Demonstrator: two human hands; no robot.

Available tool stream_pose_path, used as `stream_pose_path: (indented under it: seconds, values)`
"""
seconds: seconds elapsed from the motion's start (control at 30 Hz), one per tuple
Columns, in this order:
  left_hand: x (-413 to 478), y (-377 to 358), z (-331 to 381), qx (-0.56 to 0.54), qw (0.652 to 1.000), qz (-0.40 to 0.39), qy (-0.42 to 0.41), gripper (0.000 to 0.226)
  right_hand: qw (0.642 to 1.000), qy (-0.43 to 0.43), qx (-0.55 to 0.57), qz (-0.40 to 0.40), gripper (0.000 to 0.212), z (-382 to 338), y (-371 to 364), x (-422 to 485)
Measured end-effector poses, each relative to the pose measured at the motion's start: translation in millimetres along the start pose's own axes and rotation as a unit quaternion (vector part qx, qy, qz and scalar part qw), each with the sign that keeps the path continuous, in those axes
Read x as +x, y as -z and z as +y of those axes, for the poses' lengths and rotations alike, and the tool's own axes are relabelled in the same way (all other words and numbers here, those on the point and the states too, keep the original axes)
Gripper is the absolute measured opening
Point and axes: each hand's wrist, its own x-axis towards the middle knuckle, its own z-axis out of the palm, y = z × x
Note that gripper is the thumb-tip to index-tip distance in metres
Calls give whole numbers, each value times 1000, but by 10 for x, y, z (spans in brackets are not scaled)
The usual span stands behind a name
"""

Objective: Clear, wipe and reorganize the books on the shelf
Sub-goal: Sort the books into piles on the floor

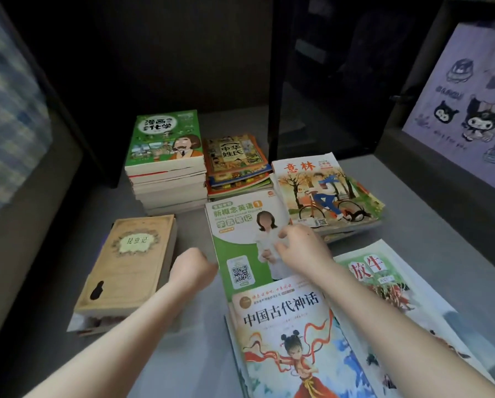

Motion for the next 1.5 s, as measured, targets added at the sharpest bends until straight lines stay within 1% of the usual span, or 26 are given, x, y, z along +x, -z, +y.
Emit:
stream_pose_path:
  seconds: [0.07, 0.13, 0.17, 0.23, 0.27, 0.33, 0.4, 0.47, 0.53, 0.6, 0.67, 0.73, 0.83, 0.9, 0.97, 1.0, 1.07, 1.1, 1.13, 1.2, 1.23, 1.27, 1.3, 1.37, 1.43, 1.5]
  values:
    - [91, -153, -19, -143, 986, -27, 83, 36, 999, 1, -25, -47, 30, -46, -122, 110]
    - [173, -348, -11, -298, 941, -50, 154, 28, 992, -9, -67, -109, 25, -64, -273, 204]
    - [226, -456, -7, -352, 917, -57, 176, 25, 985, -14, -90, -148, 26, -52, -363, 248]
    - [299, -624, 53, -423, 880, -71, 206, 15, 965, -26, -115, -235, 44, -8, -513, 311]
    - [311, -677, 99, -441, 868, -78, 216, 9, 956, -30, -116, -269, 55, 18, -573, 329]
    - [339, -735, 170, -441, 867, -75, 220, 14, 948, -28, -118, -293, 63, 48, -608, 334]
    - [381, -750, 186, -432, 871, -80, 217, 14, 948, -26, -119, -293, 64, 88, -651, 341]
    - [394, -709, 180, -441, 864, -104, 219, 9, 951, -23, -117, -284, 63, 90, -678, 339]
    - [419, -726, 126, -447, 858, -110, 229, 19, 950, -19, -127, -284, 61, 56, -710, 331]
    - [398, -742, 92, -448, 856, -112, 230, 20, 951, -14, -140, -277, 56, 14, -737, 301]
    - [372, -748, 80, -472, 839, -134, 234, 24, 957, -13, -147, -249, 49, -7, -736, 248]
    - [365, -721, 97, -495, 828, -147, 217, 24, 967, -10, -138, -215, 46, -15, -701, 182]
    - [361, -662, 148, -506, 834, -108, 192, 24, 976, -4, -102, -193, 47, -71, -646, 83]
    - [377, -581, 211, -510, 837, -51, 190, 17, 985, 0, -45, -167, 49, -109, -632, 40]
    - [418, -415, 291, -516, 837, -10, 181, 13, 993, 8, 29, -114, 50, -142, -547, 5]
    - [435, -314, 320, -518, 838, -6, 173, 15, 993, 16, 69, -90, 53, -155, -476, -20]
    - [427, -107, 356, -530, 832, -31, 164, 24, 986, 49, 144, -72, 62, -185, -301, -98]
    - [385, -5, 368, -541, 824, -48, 162, 28, 983, 80, 150, -75, 68, -221, -205, -167]
    - [323, 84, 384, -548, 819, -62, 160, 29, 984, 116, 112, -81, 76, -264, -132, -221]
    - [187, 228, 409, -548, 820, -68, 149, 35, 984, 169, -24, -56, 88, -321, -89, -308]
    - [113, 292, 423, -554, 819, -61, 135, 38, 981, 176, -81, -13, 86, -331, -115, -320]
    - [29, 359, 431, -562, 817, -46, 121, 39, 977, 177, -107, 46, 79, -343, -139, -322]
    - [-57, 435, 438, -565, 817, -28, 107, 38, 972, 181, -101, 108, 72, -357, -164, -315]
    - [-223, 593, 429, -571, 816, 11, 83, 33, 958, 208, -30, 193, 60, -402, -193, -306]
    - [-384, 786, 374, -587, 806, 45, 65, 28, 933, 261, 43, 245, 55, -509, -171, -333]
    - [-522, 946, 295, -592, 802, 65, 43, 28, 903, 306, 77, 290, 53, -648, -147, -382]
